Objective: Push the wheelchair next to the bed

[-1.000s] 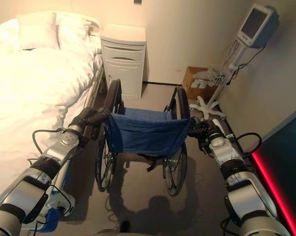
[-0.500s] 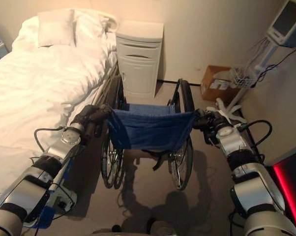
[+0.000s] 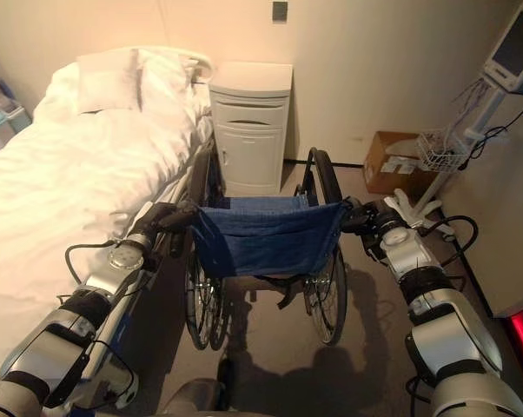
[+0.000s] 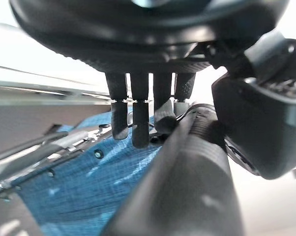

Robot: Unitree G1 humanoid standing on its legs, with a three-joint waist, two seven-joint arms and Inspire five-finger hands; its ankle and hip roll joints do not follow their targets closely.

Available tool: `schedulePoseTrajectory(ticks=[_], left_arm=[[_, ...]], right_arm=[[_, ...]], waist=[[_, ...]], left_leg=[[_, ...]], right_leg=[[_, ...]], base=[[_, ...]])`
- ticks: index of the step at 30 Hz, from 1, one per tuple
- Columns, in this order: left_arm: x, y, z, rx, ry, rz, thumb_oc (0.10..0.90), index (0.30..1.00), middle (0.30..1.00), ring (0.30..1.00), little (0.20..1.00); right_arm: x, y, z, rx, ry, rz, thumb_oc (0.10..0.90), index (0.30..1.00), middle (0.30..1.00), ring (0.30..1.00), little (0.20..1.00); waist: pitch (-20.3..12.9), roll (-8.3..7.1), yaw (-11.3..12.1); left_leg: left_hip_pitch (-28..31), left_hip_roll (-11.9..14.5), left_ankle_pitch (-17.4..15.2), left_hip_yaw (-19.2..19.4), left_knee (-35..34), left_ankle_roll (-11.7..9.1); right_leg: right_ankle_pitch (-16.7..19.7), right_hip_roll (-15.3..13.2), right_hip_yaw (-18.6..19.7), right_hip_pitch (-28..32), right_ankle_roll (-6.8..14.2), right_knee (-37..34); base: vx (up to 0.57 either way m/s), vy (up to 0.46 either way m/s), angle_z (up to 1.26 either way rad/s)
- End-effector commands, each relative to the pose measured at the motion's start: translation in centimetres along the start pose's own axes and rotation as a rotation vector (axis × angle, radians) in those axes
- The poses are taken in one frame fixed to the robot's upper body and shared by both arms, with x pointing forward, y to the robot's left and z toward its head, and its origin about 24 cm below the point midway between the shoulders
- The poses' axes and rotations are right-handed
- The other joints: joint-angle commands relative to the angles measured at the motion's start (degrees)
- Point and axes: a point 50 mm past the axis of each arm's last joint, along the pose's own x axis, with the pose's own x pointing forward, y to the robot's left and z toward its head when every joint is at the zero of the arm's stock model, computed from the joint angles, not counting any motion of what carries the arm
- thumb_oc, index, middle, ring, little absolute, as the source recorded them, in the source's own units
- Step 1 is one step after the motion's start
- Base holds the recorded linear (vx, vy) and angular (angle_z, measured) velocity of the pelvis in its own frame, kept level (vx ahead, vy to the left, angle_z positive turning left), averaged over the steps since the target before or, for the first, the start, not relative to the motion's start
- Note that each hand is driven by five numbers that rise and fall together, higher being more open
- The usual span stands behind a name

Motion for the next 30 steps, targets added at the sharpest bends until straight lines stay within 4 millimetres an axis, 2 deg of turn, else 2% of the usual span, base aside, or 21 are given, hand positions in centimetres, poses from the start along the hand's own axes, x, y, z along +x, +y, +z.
schedulePoseTrajectory(ticks=[1, 2, 3, 5, 6, 10, 14, 22, 30], left_arm=[[-0.8, 0.1, -2.3, 0.126, 0.059, -0.002, 0.400, 0.300, 0.300, 0.300, 0.300], [-0.9, -0.4, -2.6, 0.125, 0.060, -0.010, 0.400, 0.300, 0.300, 0.300, 0.300], [-1.2, -1.0, -2.9, 0.130, 0.053, -0.017, 0.400, 0.300, 0.300, 0.300, 0.300], [-1.5, -1.0, -3.1, 0.136, 0.045, -0.009, 0.400, 0.300, 0.300, 0.300, 0.300], [-1.6, -1.1, -3.2, 0.143, 0.042, -0.019, 0.400, 0.300, 0.300, 0.300, 0.300], [-1.8, -2.1, -3.6, 0.166, 0.058, -0.049, 0.400, 0.300, 0.300, 0.300, 0.300], [-1.8, -2.5, -3.7, 0.187, 0.070, -0.060, 0.400, 0.300, 0.300, 0.300, 0.300], [-1.6, -2.2, -3.8, 0.191, 0.094, -0.058, 0.400, 0.300, 0.300, 0.300, 0.300], [-1.6, -3.9, -3.4, 0.148, 0.091, -0.137, 0.400, 0.300, 0.300, 0.300, 0.300]], right_arm=[[-0.2, 6.1, 0.2, -0.002, -0.087, 0.252, 0.400, 0.300, 0.300, 0.300, 0.300], [-0.2, 6.3, -0.1, 0.011, -0.087, 0.254, 0.400, 0.300, 0.300, 0.300, 0.300], [-0.1, 6.3, 0.1, 0.021, -0.096, 0.255, 0.400, 0.300, 0.300, 0.300, 0.300], [-0.1, 6.3, 0.6, 0.016, -0.107, 0.252, 0.400, 0.300, 0.300, 0.300, 0.300], [0.0, 6.1, 0.4, 0.019, -0.102, 0.248, 0.400, 0.300, 0.300, 0.300, 0.300], [0.1, 6.0, -0.4, 0.020, -0.084, 0.254, 0.400, 0.300, 0.300, 0.300, 0.300], [0.2, 5.9, -0.2, -0.003, -0.077, 0.266, 0.400, 0.300, 0.300, 0.300, 0.300], [0.2, 5.9, 0.4, -0.050, -0.116, 0.262, 0.400, 0.300, 0.300, 0.300, 0.300], [0.3, 6.6, 1.2, -0.045, -0.123, 0.241, 0.400, 0.300, 0.300, 0.300, 0.300]], waist=[[3.04, 0.91, 2.04], [3.07, 0.86, 2.02], [3.34, 0.69, 2.08], [4.15, 0.62, 1.84], [4.15, 0.88, 1.93], [2.92, 0.28, 3.56], [2.00, -0.09, 3.89], [1.50, 0.15, 3.84], [1.27, 0.43, 4.18]], left_leg=[[3.41, -1.85, -2.80, -0.53, -3.57, -0.60], [4.37, -1.74, -2.97, -0.65, -3.75, -0.80], [6.23, -1.34, -3.48, -0.78, -4.04, -1.63], [8.26, -1.21, -5.15, -1.54, -4.22, -1.70], [8.08, -1.10, -5.23, -1.70, -4.23, -1.34], [7.09, -0.50, -4.66, -0.61, -3.70, -2.36], [7.79, -0.10, -4.87, -0.80, -3.91, -3.11], [9.24, 0.17, -5.20, -1.20, -4.95, -3.21], [10.32, 0.12, -5.44, -1.51, -5.60, -3.10]], right_leg=[[11.14, -2.64, 4.67, -7.53, 2.43, 11.09], [11.81, -3.39, 3.83, -8.83, 2.45, 9.58], [12.91, -4.65, 2.49, -10.82, 2.39, 4.11], [14.67, -5.16, 2.74, -13.35, 2.37, 1.74], [13.81, -4.63, 3.25, -13.35, 2.21, 2.59], [12.31, -5.25, 0.35, -8.89, 2.04, -2.32], [11.37, -4.81, -0.35, -6.27, 1.24, -5.24], [10.45, -4.98, -1.58, -4.78, 0.77, -5.68], [9.86, -5.02, -2.05, -3.97, 0.54, -5.58]], base=[[0.17, -0.047, 0.18], [0.18, -0.135, 0.19], [0.17, -0.148, 0.13], [0.14, -0.163, -0.27], [0.14, -0.144, -0.34], [0.14, -0.114, 0.32], [0.15, -0.037, 0.44], [0.07, 0.012, 0.14], [0.01, -0.025, 0.04]])
